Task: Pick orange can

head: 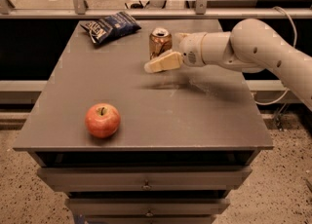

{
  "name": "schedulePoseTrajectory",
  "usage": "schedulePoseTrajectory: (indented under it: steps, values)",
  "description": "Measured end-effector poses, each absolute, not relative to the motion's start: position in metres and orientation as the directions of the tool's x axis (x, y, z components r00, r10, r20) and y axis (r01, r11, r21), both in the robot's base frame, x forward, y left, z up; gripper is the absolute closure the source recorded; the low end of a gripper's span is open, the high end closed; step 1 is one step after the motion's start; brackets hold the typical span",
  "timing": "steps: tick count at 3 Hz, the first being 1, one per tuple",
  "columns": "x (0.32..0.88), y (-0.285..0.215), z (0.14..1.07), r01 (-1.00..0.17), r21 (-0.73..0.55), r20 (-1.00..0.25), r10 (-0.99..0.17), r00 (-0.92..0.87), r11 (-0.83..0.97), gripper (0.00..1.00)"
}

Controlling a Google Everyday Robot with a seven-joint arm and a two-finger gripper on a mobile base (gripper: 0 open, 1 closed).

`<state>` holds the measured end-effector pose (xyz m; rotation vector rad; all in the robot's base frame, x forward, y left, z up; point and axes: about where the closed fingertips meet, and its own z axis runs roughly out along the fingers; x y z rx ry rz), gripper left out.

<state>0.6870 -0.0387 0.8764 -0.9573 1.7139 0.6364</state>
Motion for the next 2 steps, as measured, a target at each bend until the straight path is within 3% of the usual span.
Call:
schedulePoseTrajectory:
  steps: [1,2]
  values:
    - [0.6961,-0.0248,0.868,-0.835,0.007,-0.96,-0.231,-0.16,0.551,0.03]
    - [0.699,-0.0212,0.8654,-0.831,0.019,-0.967,-0.201,-0.157,0.556,0.26]
